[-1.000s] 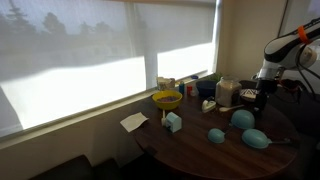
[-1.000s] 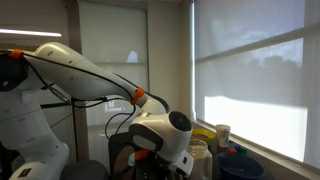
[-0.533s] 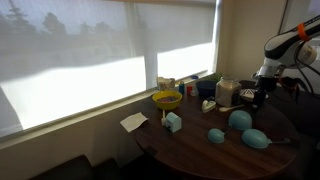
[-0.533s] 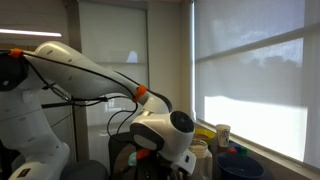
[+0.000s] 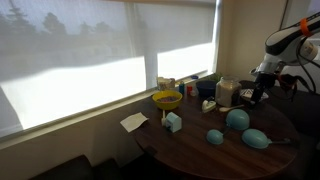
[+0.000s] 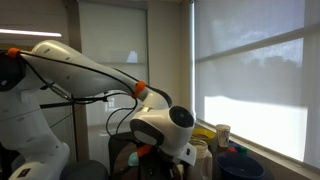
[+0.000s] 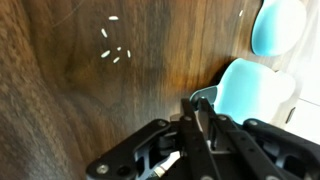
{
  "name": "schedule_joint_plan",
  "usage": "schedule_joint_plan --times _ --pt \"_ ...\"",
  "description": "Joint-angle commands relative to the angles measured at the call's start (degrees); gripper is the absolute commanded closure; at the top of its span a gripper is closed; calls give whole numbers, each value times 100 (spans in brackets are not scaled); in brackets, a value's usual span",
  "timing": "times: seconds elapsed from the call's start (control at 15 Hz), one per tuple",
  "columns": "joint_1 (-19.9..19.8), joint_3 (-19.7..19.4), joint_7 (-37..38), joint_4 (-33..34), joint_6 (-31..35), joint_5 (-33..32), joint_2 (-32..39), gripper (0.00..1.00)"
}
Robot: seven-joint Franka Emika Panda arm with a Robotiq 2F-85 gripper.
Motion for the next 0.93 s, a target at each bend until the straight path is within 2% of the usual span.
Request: schedule_joint_plan --times 0.0,0.4,0.87 --pt "-100 149 -58 45 -147 -112 -407 97" --pt "-48 325 141 205 -240 -465 -984 97" --pt "41 897 760 320 -111 -1573 -1506 97"
